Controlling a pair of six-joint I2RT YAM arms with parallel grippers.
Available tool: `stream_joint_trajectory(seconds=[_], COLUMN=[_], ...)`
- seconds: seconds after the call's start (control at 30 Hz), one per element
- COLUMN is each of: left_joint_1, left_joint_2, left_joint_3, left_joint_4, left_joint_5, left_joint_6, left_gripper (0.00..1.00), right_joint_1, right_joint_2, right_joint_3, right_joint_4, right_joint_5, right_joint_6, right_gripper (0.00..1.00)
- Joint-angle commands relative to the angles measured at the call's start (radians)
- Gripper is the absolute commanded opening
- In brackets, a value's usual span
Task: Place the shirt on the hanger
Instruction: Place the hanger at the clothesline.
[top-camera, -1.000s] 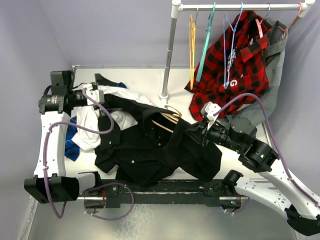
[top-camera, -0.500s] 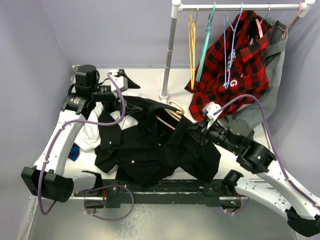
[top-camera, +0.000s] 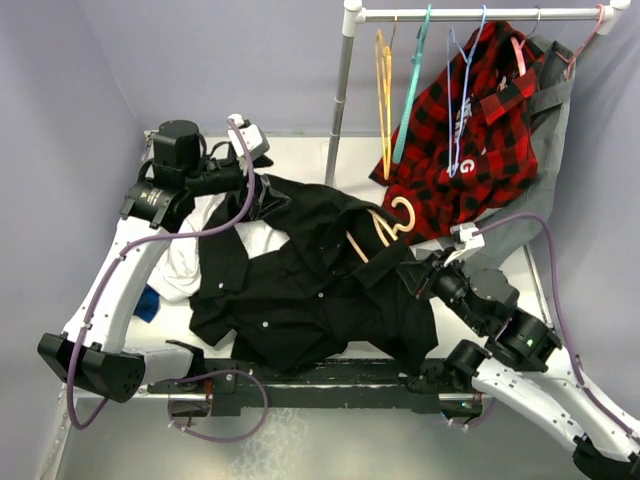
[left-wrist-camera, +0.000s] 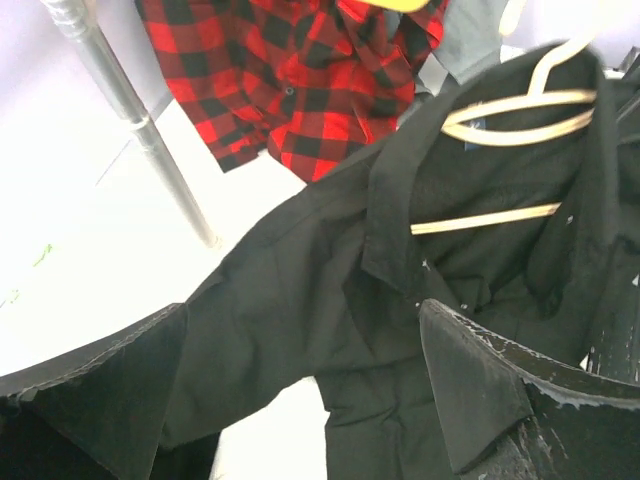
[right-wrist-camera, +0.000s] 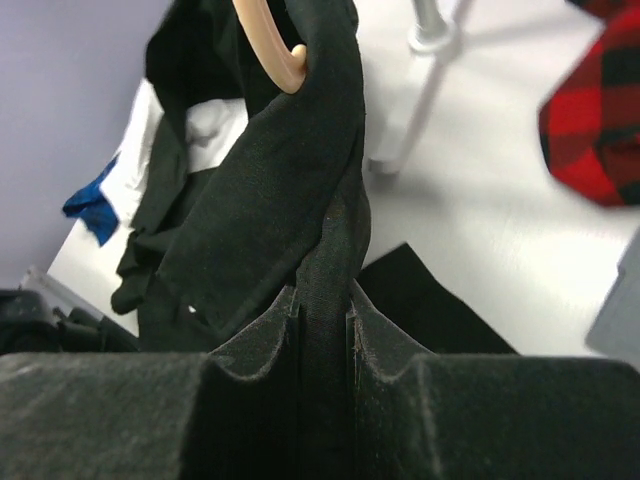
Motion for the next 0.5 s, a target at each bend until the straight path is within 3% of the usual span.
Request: stream_joint_trajectory(seconds=[0.0,0.13,0.33,0.47], left_joint_1=[-0.001,-0.001,-0.001,0.012], left_joint_2=[-0.022,-0.024,-0.04,-0.096], left_joint_3=[0.08,0.152,0.333,0.286], left_joint_4=[-0.054,-0.251,-0.668,-0.759], left_joint_5=[-0.043,-0.065,-0.151,-0.117], left_joint_6=[-0.061,0.023,0.134,0.113], left_gripper=[0.99,0.99,0.99,0.99], right_joint_1=[-0.004,-0.004,-0.004,-0.004], right_joint_2=[-0.053,-0.047,0.102,0.162], right_joint_3=[-0.056,0.003,0.137,0.169], right_joint_4=[-0.037,-0.143,-0.141,-0.169], right_joint_5=[0.181,0.335,0.472,0.553], right_joint_6=[0.227,0.244,0.159,0.179], right_gripper=[0.0,0.0,0.0,0.0])
